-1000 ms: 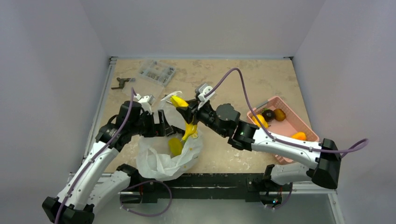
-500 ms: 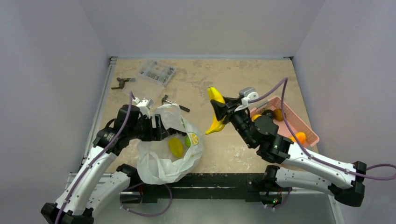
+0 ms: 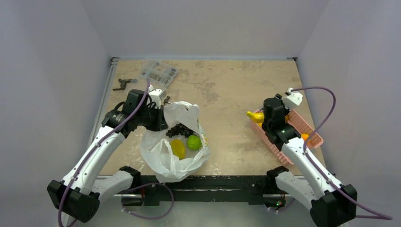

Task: Take the fake fruits out of the plastic bag
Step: Place the fake fruit in the bin, then adjust the plastic bag at the center of the board.

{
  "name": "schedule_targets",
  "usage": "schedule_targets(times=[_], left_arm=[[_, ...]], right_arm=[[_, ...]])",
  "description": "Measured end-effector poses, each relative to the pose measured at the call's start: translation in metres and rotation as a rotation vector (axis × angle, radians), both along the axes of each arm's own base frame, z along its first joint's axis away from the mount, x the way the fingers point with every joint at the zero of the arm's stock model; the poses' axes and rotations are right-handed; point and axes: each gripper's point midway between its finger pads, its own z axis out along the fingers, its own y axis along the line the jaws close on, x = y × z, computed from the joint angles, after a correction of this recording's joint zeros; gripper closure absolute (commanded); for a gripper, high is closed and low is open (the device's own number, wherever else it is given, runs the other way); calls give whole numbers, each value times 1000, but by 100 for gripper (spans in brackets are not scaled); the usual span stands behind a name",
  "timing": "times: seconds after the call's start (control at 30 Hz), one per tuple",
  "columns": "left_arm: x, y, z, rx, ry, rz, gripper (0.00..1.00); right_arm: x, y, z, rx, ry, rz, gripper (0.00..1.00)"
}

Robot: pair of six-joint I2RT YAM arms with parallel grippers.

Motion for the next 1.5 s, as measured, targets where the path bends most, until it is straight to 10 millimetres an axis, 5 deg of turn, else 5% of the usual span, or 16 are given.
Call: schedule_targets(times=[0.1,0.33,0.4,0.53,0.77,0.9,1.0,1.1,1.2,1.5], left_arm=[[1,-5,3,-10,-16,-45,100],[-11,-9,-12,-35,-13,-118,100],[-13,-8,-13,-34,-14,-121,100],[-14,-7,-8,-35,-54,-129,100],[-14,-5,3,-48,-119,-122,100],[-12,-5,7,-53,-144,-119,100],[-9,-5,7,-50,-152,-114,100],[-4,-4,9,-44,-172,-101,100],[-1,-2,8,-27,-166,-89,100],[20,-4,41,-19,-221,-63,100]], right_arm=[[1,-27,-26,51,65,-102,98],[-13,-81,-62,124,115,-281,62],[-13,-82,-68,136,126,-274,49],[-16,-78,-78,146,144,-245,9],[-13,-61,-69,148,135,-107,1],[6,-12,-45,166,69,180,1],[14,61,-26,157,39,488,1],[-3,152,-11,153,1,853,1],[-30,207,1,166,-43,1124,1],[-109,270,16,140,-203,1587,1]])
